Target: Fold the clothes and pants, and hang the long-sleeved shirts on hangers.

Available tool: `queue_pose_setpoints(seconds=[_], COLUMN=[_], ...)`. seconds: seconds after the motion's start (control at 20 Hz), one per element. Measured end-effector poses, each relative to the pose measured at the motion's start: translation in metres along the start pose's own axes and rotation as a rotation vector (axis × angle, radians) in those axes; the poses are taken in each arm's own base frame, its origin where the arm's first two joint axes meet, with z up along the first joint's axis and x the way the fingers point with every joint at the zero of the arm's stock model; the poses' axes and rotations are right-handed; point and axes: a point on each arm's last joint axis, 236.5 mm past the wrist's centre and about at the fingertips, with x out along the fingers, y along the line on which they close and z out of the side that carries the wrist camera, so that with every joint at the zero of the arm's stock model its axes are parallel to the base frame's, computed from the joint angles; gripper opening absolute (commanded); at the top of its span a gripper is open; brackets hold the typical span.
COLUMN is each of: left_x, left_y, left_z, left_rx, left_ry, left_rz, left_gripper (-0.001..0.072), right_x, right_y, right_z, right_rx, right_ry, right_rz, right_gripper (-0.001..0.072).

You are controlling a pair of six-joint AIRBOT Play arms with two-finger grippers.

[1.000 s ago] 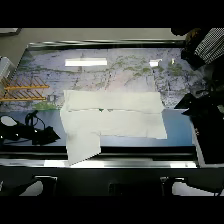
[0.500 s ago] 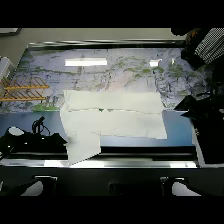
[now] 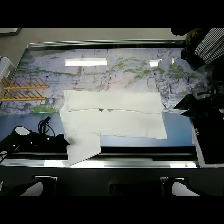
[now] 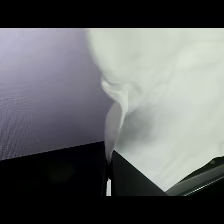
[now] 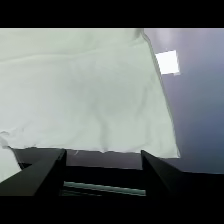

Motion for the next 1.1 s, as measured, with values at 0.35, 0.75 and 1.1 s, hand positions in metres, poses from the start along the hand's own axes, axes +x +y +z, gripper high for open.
queue_pose_setpoints(seconds=[0.35, 0.75, 1.1], left_x=[0.001, 0.001, 0.000], left_y=[-0.001, -0.001, -0.002], left_z=[-0.001, -0.001, -0.001], left_rx=[0.014, 0.018, 0.020], left_ry=[0.004, 0.006, 0.008], left_rz=[-0.002, -0.003, -0.004], left_gripper=[0.0021, 0.0022, 0.0022], right_x=[0.011, 0.062, 0.109], right_y=[-0.002, -0.070, -0.092], right_z=[0.011, -0.023, -0.073], right_rx=[0.007, 0.144, 0.194], right_ry=[0.004, 0.170, 0.267], right_rz=[0.074, 0.072, 0.060], right_gripper=[0.0528, 0.0528, 0.0527])
